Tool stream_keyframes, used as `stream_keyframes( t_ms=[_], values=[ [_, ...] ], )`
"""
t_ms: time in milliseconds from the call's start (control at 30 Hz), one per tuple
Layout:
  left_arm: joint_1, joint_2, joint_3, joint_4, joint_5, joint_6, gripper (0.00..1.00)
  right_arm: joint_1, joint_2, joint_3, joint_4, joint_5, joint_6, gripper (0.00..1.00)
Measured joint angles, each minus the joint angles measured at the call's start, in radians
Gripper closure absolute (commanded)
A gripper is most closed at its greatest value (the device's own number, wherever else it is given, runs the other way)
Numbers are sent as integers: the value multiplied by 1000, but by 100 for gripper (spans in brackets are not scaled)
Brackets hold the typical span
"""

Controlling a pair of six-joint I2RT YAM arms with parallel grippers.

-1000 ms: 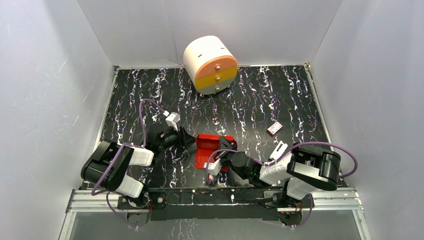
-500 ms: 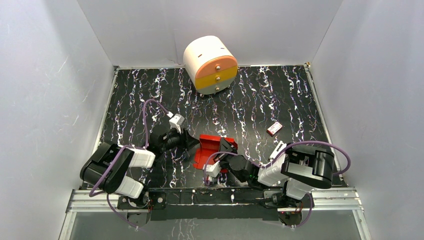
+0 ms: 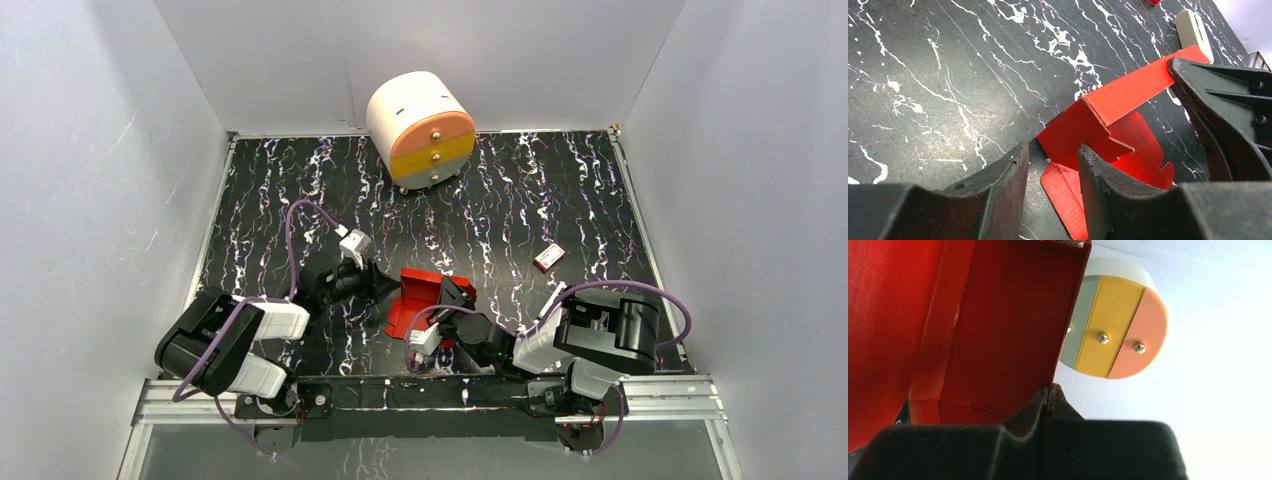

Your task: Fold the paper box

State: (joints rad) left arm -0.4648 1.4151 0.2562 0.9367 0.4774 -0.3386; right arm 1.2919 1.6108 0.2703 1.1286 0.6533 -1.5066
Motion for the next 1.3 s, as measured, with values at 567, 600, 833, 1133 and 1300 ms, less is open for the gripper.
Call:
stream_keyframes(
  t_ms=[567, 600, 833, 1133, 1300],
  values=[
    [-24, 10, 0, 0, 57, 25, 60, 3, 4, -5, 5, 5, -5, 100],
    [-24, 11, 1, 0, 56, 26, 60, 4, 4, -5, 5, 5, -5, 100],
    [-32, 25, 11, 0, 20, 39, 61, 4, 7, -5, 5, 2, -4, 100],
    [-69, 58, 26, 23, -60, 51, 61, 4, 8, -5, 4, 0, 7, 100],
    [-89, 87, 26, 71, -111, 58, 64, 4, 7, -5, -2, -2, 15, 100]
  ],
)
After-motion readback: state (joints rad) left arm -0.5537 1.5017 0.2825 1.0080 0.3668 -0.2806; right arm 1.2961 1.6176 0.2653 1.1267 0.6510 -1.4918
